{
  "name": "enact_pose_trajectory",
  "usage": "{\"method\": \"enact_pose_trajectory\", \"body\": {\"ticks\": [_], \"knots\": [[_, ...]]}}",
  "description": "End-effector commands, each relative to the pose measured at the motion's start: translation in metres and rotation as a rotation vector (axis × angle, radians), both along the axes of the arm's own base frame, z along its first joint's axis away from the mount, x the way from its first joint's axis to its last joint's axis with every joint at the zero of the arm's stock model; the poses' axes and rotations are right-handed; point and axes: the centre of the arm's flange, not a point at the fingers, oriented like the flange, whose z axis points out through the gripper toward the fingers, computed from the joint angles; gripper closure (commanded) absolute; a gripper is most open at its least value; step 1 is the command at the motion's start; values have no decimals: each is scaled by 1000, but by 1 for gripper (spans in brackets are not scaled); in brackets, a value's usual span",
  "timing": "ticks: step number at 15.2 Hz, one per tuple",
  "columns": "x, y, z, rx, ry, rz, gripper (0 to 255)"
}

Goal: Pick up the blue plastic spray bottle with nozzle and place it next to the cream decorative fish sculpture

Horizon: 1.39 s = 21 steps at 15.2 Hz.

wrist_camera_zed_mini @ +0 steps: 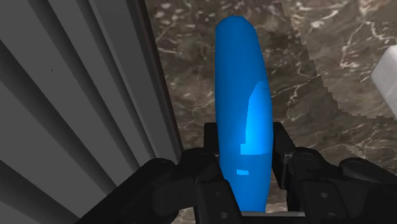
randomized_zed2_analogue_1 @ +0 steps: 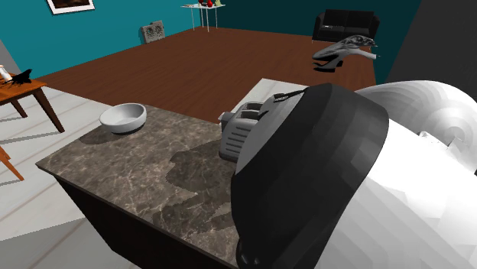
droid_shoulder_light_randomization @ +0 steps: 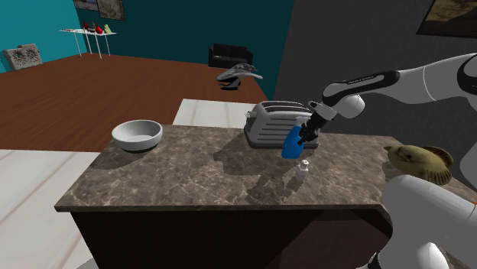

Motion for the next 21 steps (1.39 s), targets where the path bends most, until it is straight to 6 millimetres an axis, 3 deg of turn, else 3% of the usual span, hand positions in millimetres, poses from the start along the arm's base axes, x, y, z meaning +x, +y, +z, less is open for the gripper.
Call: {"method": "enact_pose_trajectory", "body": {"ticks": [1,21], "knots": [[0,0,0,0,0,0,255],[0,0,105,0,0,0,255]]}}
